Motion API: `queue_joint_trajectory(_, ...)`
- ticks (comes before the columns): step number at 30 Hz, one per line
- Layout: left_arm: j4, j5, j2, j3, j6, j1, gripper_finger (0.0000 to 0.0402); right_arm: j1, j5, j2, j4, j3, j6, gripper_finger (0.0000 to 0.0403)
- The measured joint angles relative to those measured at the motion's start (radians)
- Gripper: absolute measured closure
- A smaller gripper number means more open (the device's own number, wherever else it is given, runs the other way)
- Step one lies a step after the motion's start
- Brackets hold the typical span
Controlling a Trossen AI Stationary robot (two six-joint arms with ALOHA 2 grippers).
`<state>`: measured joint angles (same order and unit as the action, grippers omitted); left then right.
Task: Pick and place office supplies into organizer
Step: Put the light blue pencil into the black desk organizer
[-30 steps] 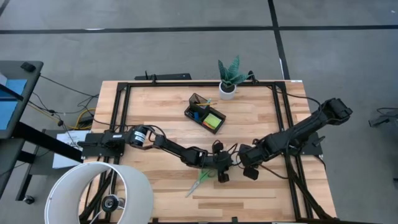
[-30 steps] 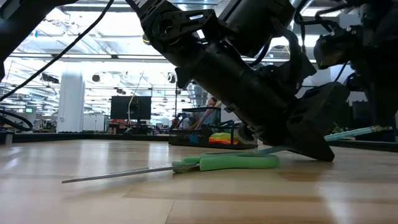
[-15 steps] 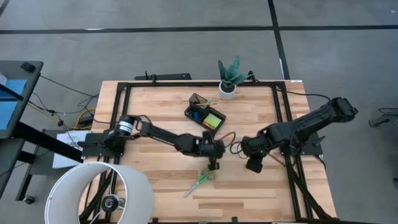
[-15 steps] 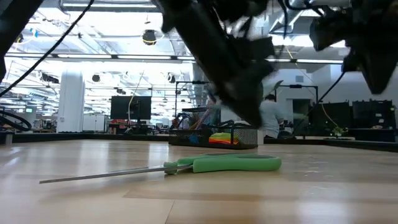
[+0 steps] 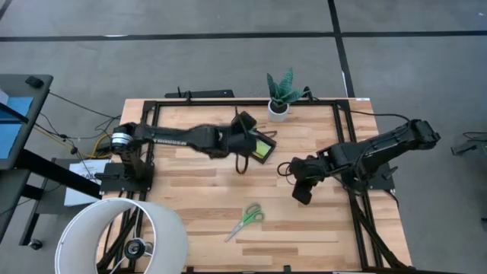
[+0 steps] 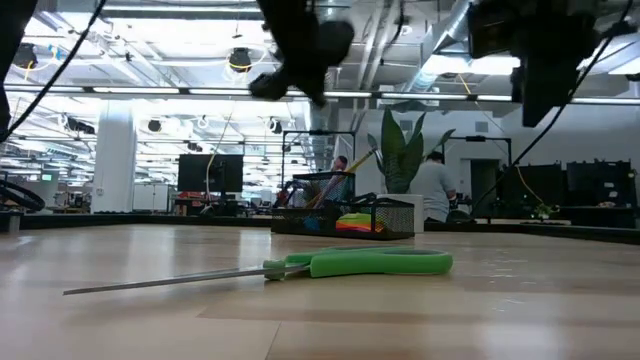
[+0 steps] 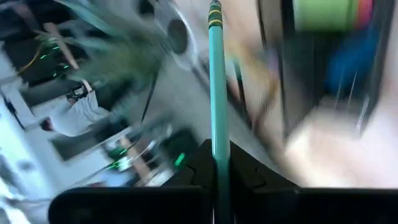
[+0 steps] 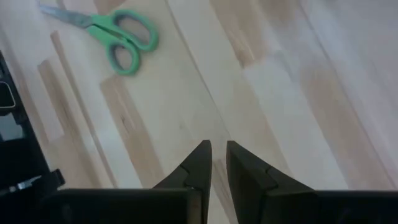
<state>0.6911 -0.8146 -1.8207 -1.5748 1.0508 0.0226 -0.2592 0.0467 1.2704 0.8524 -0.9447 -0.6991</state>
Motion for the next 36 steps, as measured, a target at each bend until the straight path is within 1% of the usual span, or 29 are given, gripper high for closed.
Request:
queue_joint_trajectory(3, 0.051, -0.06, -0.014, 0.002, 0.237, 0.077, 0.0401, 0.0, 0.002, 0.031, -0.031, 0.0, 0.037, 0.0359)
queue_joint_trajectory(5, 0.053, -0.095, -0.025, 0.0, 0.335, 0.122, 0.0401, 0.0, 0.003, 0.053, -0.054, 0.0, 0.053, 0.0359)
queue_joint_trajectory(7, 0.032, -0.135, -0.045, 0.001, 0.403, 0.158, 0.0401, 0.0, 0.003, 0.075, -0.056, 0.0, 0.053, 0.0359)
queue_joint_trajectory(10, 0.018, -0.14, -0.052, 0.002, 0.443, 0.193, 0.0401, -0.002, 0.004, 0.109, -0.055, 0.001, 0.053, 0.0359)
queue_joint_trajectory(16, -0.001, -0.02, -0.069, 0.001, 0.508, 0.192, 0.0401, -0.002, 0.005, 0.17, -0.046, 0.002, 0.054, 0.0359)
queue_joint_trajectory(22, 0.04, 0.041, -0.112, 0.0, 0.531, 0.198, 0.0401, -0.002, 0.008, 0.221, -0.056, 0.002, 0.054, 0.0359)
queue_joint_trajectory(23, 0.061, 0.043, -0.126, 0.001, 0.545, 0.199, 0.0401, -0.002, 0.008, 0.225, -0.052, 0.002, 0.053, 0.0359)
queue_joint_trajectory(27, 0.048, 0.043, -0.177, 0.0, 0.609, 0.207, 0.0401, -0.002, 0.008, 0.225, -0.058, 0.002, 0.054, 0.0359)
queue_joint_trajectory(31, 0.041, 0.04, -0.238, 0.001, 0.615, 0.212, 0.0401, -0.002, 0.008, 0.215, -0.062, 0.001, 0.054, 0.0359)
queue_joint_trajectory(36, -0.089, 0.043, -0.275, -0.002, 0.617, 0.212, 0.04, -0.002, 0.008, 0.216, -0.059, 0.001, 0.054, 0.0359)
